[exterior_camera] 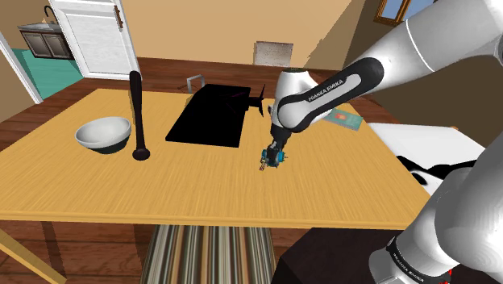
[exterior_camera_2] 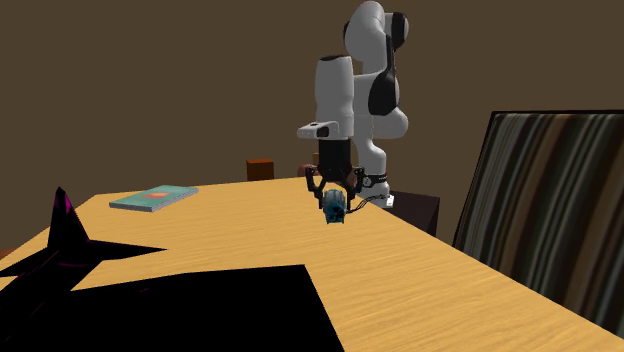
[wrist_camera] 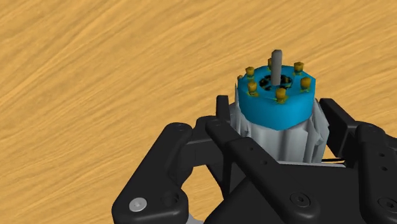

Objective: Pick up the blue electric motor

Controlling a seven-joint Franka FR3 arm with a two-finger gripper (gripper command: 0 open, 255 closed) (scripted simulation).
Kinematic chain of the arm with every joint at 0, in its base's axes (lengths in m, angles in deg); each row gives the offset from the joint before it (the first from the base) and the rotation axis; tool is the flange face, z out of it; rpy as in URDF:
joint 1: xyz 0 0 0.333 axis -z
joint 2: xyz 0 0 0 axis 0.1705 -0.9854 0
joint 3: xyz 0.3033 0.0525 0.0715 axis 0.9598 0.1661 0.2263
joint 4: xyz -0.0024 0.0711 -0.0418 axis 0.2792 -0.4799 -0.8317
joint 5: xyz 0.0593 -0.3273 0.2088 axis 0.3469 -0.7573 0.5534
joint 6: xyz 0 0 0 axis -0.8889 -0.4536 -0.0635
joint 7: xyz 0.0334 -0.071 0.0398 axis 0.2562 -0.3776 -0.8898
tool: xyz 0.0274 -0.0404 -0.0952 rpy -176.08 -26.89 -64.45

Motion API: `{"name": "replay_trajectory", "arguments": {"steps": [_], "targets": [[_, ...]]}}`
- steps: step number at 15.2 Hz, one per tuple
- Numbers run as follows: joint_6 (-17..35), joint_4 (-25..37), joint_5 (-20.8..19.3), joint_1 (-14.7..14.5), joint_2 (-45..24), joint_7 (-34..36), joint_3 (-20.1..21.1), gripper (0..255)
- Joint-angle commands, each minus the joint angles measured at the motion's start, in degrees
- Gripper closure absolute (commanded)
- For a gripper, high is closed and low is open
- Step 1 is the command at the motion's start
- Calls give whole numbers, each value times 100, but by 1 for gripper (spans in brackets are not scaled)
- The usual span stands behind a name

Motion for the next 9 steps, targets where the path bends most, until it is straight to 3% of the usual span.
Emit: {"name": "replay_trajectory", "arguments": {"steps": [1, 9], "targets": [[-165, 54, -12, 3, 110, 7, -4, 255], [-653, 227, -44, 6, 427, 38, -5, 255]]}}
